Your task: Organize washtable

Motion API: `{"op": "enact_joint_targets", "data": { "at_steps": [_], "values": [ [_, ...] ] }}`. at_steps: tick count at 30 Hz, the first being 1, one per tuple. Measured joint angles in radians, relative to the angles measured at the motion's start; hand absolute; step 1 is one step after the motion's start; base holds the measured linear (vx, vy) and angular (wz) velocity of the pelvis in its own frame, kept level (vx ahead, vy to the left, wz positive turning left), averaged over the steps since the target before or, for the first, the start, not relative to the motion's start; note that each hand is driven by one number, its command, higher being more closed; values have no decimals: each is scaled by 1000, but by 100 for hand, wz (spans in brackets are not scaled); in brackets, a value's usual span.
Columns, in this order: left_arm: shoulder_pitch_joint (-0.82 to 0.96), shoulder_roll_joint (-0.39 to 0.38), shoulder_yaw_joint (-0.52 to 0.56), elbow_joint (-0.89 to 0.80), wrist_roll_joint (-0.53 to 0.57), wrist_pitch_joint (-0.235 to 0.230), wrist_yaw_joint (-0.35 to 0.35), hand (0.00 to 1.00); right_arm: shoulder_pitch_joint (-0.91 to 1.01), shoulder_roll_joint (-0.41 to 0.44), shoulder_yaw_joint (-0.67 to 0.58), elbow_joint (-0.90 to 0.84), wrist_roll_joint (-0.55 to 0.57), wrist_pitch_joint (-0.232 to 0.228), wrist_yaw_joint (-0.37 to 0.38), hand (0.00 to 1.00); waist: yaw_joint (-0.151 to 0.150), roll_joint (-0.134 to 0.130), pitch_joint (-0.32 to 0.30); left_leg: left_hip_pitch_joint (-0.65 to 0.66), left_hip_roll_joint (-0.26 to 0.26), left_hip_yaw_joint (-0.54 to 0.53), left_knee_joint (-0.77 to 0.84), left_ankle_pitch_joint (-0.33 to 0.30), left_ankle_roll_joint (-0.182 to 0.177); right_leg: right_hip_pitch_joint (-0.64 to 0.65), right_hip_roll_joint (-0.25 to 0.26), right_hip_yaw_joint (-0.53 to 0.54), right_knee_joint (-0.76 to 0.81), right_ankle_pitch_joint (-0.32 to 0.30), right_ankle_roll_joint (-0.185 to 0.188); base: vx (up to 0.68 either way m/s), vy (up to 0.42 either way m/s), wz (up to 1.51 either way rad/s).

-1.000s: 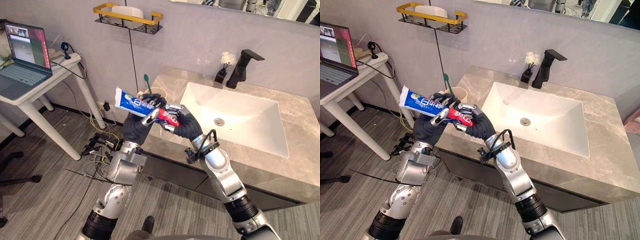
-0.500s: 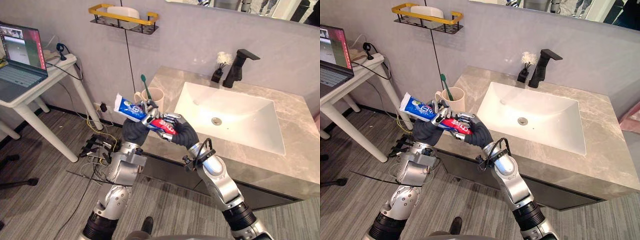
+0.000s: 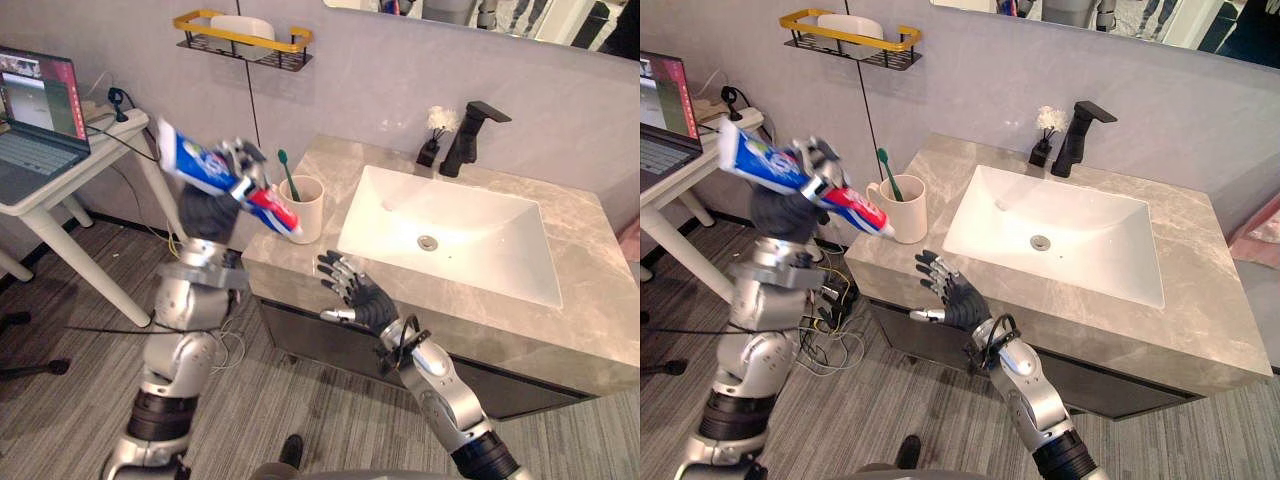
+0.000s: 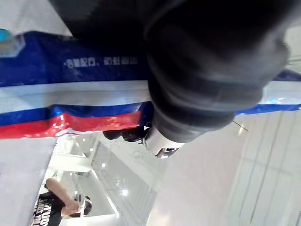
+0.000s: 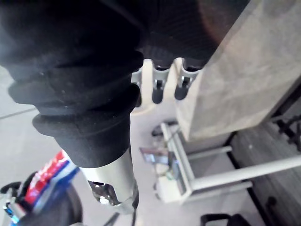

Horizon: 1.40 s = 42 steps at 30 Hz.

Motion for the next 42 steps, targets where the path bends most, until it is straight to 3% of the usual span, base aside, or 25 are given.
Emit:
{"op": "enact_joint_targets", "data": {
  "at_steps": [7, 10, 13, 18, 24, 34, 42],
  "values": [
    [-140, 41, 21, 71, 131, -58, 82, 100, 32, -1, 27, 39, 24, 2, 24, 0, -3, 4, -16, -14, 1, 14, 0, 0, 0, -21, -1, 15, 0, 6, 4, 4, 5, -5],
    [-155, 41, 20, 76, 223, -58, 122, 100, 41, -1, 48, 39, 24, 2, 26, 0, -21, 3, -16, -18, 1, 16, 0, 0, 0, -27, 0, 17, 1, 7, 3, -2, 6, -3],
    [-224, 40, 19, 100, 339, -59, 158, 100, 67, 2, 51, 39, 24, 2, 32, 0, -21, 3, -16, -23, 3, 30, 0, 0, 0, -39, 0, 31, 0, 12, 2, -6, 12, -11],
    [-276, 30, 15, 131, 437, -60, 178, 100, 77, -1, 45, 39, 23, 1, 30, 0, -27, 3, -16, -34, 9, 63, 0, 0, 0, -69, 2, 67, -1, 21, -7, -12, 15, -21],
    [-288, 1, 14, 223, 450, -55, 201, 100, 98, 8, 17, 37, 45, -2, 21, 0, -35, 3, -17, -42, 15, 92, 0, -1, 1, -95, 5, 100, -1, 30, -7, -7, 7, -16],
    [-290, -32, 12, 278, 468, -50, 215, 100, 138, 14, -28, 30, 96, -6, 3, 0, -77, -1, -17, -56, 18, 144, 0, -6, 5, -132, 6, 155, -15, 59, -3, -3, 12, -16],
    [-286, -67, 12, 300, 493, -43, 214, 100, 153, 17, -89, 15, 91, -6, -2, 0, -78, -18, -8, -56, 19, 167, 0, -8, 6, -142, 7, 179, -18, 71, -3, -4, 8, -8]
  ]
}}
